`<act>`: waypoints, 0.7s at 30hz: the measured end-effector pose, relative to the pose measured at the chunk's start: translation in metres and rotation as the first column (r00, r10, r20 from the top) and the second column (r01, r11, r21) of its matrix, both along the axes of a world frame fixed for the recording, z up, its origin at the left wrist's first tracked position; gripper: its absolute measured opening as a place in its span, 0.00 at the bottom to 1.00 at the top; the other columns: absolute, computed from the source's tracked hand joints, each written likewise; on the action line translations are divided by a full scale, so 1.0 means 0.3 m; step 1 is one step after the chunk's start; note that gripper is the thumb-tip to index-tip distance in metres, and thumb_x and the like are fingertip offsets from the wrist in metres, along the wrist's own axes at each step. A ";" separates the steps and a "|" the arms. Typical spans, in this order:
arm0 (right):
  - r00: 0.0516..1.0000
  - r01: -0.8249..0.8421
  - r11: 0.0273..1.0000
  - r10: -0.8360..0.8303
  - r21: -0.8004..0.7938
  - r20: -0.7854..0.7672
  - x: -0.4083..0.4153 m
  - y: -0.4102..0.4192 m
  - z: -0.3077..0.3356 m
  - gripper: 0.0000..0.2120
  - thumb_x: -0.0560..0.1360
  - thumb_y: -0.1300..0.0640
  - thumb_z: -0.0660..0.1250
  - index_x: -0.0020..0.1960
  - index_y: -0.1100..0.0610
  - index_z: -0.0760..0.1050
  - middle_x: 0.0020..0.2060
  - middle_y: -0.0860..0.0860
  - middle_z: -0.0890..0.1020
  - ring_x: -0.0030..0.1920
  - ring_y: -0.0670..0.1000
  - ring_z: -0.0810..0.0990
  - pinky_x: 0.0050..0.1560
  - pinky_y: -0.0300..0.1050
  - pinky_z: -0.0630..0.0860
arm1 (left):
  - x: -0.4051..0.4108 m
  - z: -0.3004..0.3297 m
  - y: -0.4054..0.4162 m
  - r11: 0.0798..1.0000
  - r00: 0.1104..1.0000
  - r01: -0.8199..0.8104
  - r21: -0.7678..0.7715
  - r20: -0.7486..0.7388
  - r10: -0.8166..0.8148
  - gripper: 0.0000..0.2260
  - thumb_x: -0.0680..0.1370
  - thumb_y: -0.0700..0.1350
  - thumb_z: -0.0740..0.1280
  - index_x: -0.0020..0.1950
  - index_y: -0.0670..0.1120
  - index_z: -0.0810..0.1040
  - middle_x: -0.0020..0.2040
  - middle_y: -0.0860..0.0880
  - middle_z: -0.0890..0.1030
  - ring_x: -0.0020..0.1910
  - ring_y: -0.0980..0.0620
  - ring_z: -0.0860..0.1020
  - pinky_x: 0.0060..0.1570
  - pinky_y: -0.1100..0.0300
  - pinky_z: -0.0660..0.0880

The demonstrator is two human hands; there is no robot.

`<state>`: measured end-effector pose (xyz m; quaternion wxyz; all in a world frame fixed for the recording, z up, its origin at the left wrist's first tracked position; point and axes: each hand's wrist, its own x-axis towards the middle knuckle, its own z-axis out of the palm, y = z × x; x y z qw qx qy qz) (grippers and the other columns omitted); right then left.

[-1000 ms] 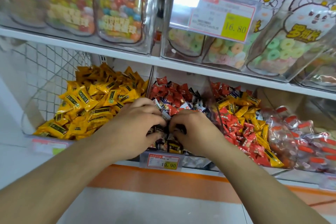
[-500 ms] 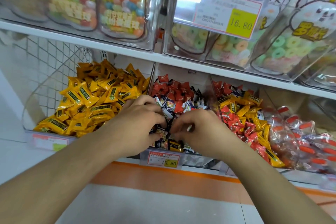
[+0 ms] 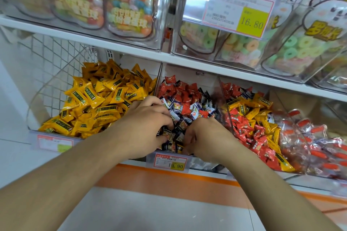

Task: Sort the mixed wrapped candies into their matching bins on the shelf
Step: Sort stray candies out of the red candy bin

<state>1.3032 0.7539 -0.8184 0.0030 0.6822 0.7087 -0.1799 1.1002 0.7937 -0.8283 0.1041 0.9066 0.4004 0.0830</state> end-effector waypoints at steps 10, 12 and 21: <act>0.991 0.034 0.967 0.000 0.253 -0.135 0.040 -0.028 0.060 0.13 0.75 0.64 0.71 0.38 0.47 0.79 0.39 0.42 0.80 0.38 0.42 0.78 0.38 0.45 0.79 | -0.001 0.014 0.000 1.000 0.996 -0.012 0.005 0.092 0.012 0.16 0.80 0.57 0.67 0.68 0.61 0.77 0.68 0.64 0.72 0.73 0.57 0.57 0.74 0.50 0.54; 0.981 0.081 0.952 -0.024 0.297 -0.192 0.057 -0.038 0.079 0.11 0.78 0.62 0.70 0.41 0.47 0.77 0.37 0.43 0.81 0.34 0.45 0.79 0.34 0.44 0.79 | 0.001 0.021 -0.003 1.000 0.990 -0.026 0.006 0.140 0.025 0.16 0.81 0.56 0.67 0.69 0.62 0.75 0.67 0.64 0.73 0.72 0.57 0.60 0.74 0.51 0.56; 0.787 0.208 0.955 -0.034 0.212 -0.616 0.039 -0.085 0.116 0.07 0.78 0.59 0.73 0.44 0.49 0.81 0.38 0.53 0.83 0.39 0.55 0.82 0.42 0.53 0.82 | 0.018 0.078 -0.056 0.996 0.954 -0.055 0.075 0.298 0.031 0.18 0.77 0.62 0.71 0.66 0.63 0.77 0.57 0.66 0.77 0.59 0.61 0.71 0.69 0.56 0.62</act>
